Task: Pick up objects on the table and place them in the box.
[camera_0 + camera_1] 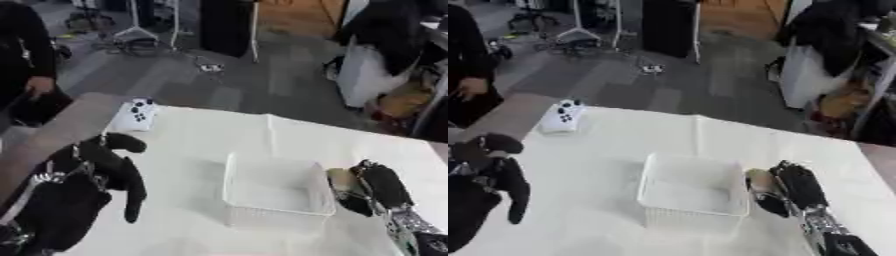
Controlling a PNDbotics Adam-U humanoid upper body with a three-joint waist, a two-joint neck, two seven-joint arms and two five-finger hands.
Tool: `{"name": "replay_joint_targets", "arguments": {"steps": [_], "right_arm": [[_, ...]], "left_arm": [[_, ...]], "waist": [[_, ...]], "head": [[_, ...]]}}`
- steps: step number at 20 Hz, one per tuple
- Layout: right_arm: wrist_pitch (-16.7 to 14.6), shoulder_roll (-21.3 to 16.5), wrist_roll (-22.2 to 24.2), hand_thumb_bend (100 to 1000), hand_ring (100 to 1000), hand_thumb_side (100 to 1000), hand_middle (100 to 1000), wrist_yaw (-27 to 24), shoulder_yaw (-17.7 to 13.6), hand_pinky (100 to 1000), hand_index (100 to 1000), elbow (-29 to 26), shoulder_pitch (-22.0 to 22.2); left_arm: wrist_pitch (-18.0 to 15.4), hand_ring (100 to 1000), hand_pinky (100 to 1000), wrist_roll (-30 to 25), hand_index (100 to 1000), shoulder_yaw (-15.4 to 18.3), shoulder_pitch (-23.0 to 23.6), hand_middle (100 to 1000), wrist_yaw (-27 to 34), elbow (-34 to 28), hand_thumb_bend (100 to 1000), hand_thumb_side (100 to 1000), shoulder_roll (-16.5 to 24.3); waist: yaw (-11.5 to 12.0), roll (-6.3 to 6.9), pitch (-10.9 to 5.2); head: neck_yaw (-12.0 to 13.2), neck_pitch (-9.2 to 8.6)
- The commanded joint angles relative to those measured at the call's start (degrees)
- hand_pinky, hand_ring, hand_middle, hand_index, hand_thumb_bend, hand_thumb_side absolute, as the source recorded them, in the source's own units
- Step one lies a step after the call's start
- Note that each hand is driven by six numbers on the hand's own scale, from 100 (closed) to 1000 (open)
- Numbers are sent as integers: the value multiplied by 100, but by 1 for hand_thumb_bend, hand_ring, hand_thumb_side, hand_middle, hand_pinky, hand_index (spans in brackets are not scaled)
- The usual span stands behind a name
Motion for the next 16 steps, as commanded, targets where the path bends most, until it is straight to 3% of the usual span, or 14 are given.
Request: {"name": "replay_joint_targets", "arguments": {"steps": [1,2,12,16], "right_arm": [[-171,-237,-85,147,100,964,100,-161,6,100,334,-54,-151],[-202,-257,-99,116,100,1000,100,-191,8,100,330,-56,-162],[-419,-469,6,100,100,1000,100,-341,65,100,318,-158,-295],[-680,-583,160,100,100,991,100,-646,154,100,311,-420,-309]], "left_arm": [[-5,557,312,-23,733,4,-30,759,34,-103,592,839,81],[-5,557,312,-23,733,4,-26,759,33,-103,591,839,82],[-1,557,311,-15,734,0,27,759,15,-103,589,841,102],[-5,558,311,-5,734,4,51,759,8,-103,589,842,112]], "waist": [[-10,33,-101],[-12,34,-104],[-49,37,-145],[-70,39,-161]], "head": [[27,-58],[27,-56],[55,-42],[94,-27]]}}
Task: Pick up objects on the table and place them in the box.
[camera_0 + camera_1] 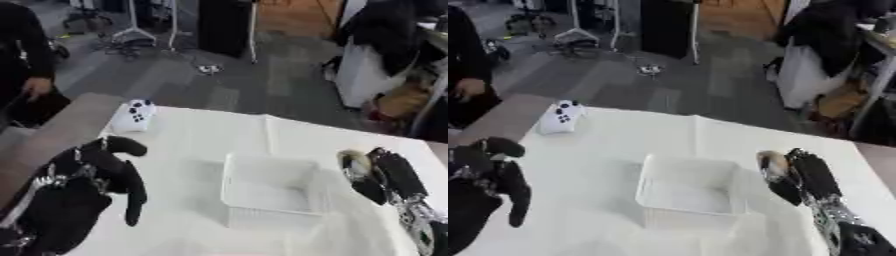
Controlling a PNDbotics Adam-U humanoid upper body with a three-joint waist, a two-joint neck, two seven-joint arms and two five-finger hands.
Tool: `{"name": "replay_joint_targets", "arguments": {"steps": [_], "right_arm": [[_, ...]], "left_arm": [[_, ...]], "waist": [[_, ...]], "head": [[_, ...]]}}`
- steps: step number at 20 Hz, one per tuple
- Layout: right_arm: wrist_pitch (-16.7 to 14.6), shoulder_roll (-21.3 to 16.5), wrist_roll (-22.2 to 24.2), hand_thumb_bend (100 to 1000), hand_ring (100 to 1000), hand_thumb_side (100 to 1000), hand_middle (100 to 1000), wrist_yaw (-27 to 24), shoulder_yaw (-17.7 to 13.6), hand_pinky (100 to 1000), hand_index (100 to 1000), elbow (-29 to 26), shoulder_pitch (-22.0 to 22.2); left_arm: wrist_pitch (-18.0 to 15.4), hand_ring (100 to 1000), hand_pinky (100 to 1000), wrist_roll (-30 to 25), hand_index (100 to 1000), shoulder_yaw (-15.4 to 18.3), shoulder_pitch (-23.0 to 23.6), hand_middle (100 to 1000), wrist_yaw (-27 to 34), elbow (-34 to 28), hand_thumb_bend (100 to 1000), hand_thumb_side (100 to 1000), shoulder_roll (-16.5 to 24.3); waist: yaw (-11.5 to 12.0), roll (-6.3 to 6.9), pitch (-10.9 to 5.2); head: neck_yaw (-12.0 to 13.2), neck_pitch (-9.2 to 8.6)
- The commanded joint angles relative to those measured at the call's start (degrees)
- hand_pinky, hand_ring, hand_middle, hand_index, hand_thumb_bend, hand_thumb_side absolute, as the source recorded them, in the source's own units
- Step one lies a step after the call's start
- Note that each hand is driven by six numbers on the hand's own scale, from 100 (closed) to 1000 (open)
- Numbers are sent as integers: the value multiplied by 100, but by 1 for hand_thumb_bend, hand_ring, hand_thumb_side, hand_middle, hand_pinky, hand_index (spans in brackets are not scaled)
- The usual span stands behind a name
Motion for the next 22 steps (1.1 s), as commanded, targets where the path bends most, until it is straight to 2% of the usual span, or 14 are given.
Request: {"name": "replay_joint_targets", "arguments": {"steps": [1,4,8,12,16,22], "right_arm": [[-232,-295,132,100,100,988,100,-383,59,100,307,-316,-138],[-396,-336,317,100,100,983,100,-1269,80,100,289,-447,-110],[-535,-396,664,100,100,981,100,-2570,270,100,278,-674,-67],[-637,-435,1104,100,100,982,100,-3548,493,100,268,-1025,-15],[-703,-481,1544,100,100,982,100,-4243,697,100,265,-1375,39],[-718,-495,1957,100,100,984,100,-4761,946,100,262,-1813,105]], "left_arm": [[-9,558,311,4,734,20,-34,759,8,-103,588,843,111],[-9,558,310,10,734,20,-16,759,-1,-103,588,843,115],[-8,558,310,12,734,14,0,760,-13,-103,586,846,121],[-9,558,310,19,734,12,7,760,-18,-103,586,846,122],[-9,558,310,22,734,10,5,760,-20,-103,587,845,125],[-8,558,310,22,734,7,-6,760,-16,-103,587,844,126]], "waist": [[-20,39,-119],[-35,43,-127],[-45,45,-132],[-46,47,-136],[-42,43,-139],[-28,36,-137]], "head": [[73,-24],[83,-13],[85,-15],[74,-5],[73,0],[80,1]]}}
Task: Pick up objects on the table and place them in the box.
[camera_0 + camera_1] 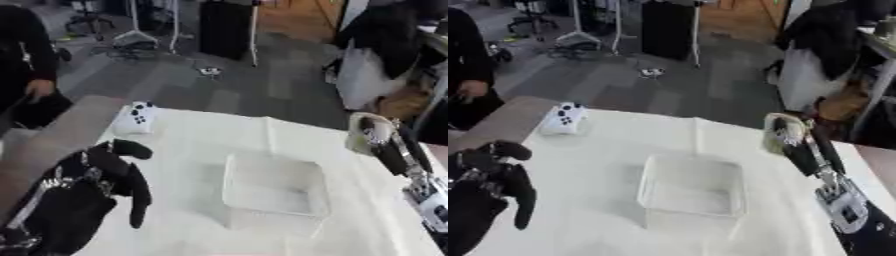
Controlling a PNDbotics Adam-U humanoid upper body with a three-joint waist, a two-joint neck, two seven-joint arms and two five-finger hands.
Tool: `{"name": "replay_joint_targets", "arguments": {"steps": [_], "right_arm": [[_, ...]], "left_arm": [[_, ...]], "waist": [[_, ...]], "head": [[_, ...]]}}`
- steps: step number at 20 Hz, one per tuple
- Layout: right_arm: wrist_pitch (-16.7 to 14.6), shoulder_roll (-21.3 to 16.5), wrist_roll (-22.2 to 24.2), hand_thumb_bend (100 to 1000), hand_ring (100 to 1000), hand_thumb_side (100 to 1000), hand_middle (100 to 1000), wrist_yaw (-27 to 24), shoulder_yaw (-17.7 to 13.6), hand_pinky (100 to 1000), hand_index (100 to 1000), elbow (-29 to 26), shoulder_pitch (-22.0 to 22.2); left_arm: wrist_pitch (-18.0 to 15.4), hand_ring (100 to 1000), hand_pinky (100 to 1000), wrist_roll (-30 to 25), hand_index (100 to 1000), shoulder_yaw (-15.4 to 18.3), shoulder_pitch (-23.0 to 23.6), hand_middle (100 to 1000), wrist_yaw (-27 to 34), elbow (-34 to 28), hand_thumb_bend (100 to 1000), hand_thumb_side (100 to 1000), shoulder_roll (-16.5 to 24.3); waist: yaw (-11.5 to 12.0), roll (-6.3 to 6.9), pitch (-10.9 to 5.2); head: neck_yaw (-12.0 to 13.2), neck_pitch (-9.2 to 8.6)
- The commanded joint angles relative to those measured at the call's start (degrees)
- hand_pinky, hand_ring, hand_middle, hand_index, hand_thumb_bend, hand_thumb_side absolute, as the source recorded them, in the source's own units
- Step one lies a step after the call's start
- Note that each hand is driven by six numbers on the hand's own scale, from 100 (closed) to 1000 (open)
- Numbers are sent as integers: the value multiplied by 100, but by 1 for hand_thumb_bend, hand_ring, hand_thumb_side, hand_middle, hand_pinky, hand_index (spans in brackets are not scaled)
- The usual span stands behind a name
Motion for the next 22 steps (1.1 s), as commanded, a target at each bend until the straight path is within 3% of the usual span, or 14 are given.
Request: {"name": "replay_joint_targets", "arguments": {"steps": [1,9,22], "right_arm": [[5,-205,193,100,100,984,100,-303,95,100,262,-284,-58],[18,-141,642,100,100,984,100,-948,413,100,260,-824,-23],[112,151,1124,100,100,991,100,-1329,845,100,261,-1400,57]], "left_arm": [[-3,558,310,2,734,22,-62,760,-7,-103,587,844,121],[3,559,310,-9,733,15,-71,760,2,-103,587,844,121],[1,559,312,-28,734,13,-132,759,57,-103,589,837,121]], "waist": [[4,33,-107],[12,28,-112],[64,11,-110]], "head": [[33,-9],[32,-27],[-6,-34]]}}
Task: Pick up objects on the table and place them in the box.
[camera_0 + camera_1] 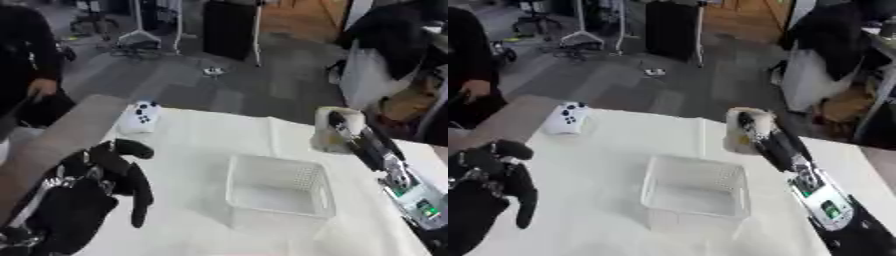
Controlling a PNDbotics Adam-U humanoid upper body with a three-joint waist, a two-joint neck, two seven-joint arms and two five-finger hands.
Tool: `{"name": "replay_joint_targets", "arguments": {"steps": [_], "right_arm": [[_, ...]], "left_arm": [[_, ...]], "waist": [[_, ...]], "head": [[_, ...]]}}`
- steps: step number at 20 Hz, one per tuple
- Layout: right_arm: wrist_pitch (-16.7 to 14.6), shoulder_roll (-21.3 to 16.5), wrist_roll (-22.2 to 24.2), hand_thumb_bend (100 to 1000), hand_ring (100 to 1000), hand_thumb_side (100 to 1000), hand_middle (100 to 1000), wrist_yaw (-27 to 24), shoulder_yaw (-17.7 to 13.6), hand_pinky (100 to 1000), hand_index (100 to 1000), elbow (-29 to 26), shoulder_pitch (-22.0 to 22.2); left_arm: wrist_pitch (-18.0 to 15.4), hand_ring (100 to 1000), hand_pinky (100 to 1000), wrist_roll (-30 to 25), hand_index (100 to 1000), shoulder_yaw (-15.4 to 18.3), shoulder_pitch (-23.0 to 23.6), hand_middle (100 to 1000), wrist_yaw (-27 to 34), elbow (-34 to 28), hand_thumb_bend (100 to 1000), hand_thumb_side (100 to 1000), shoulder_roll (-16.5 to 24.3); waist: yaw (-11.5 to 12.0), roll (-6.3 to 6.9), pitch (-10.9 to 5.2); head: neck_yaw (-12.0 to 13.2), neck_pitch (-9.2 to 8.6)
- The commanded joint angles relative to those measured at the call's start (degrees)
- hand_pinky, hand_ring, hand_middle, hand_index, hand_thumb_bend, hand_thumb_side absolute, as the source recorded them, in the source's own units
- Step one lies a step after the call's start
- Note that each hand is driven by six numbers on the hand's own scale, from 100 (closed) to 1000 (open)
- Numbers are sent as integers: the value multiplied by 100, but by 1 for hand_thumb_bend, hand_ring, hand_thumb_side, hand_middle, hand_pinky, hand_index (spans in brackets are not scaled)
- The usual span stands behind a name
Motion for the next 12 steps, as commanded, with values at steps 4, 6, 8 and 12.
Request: {"name": "replay_joint_targets", "arguments": {"steps": [4,6,8,12], "right_arm": [[26,57,156,100,100,992,100,-90,133,100,262,-348,-28],[12,106,183,100,100,993,100,-21,172,100,266,-420,-21],[-12,171,208,100,100,993,100,94,211,100,268,-464,-20],[-69,396,187,100,100,993,100,336,209,100,269,-425,-21]], "left_arm": [[-7,559,312,-28,734,14,-89,759,62,-103,589,837,119],[-5,559,311,-34,734,11,-90,759,64,-103,589,837,120],[-4,559,312,-38,734,9,-95,759,66,-103,590,836,119],[-6,559,312,-40,734,10,-115,759,79,-103,590,835,107]], "waist": [[16,36,-109],[17,36,-108],[21,37,-107],[33,45,-100]], "head": [[-55,-28],[-68,-22],[-93,-11],[-178,14]]}}
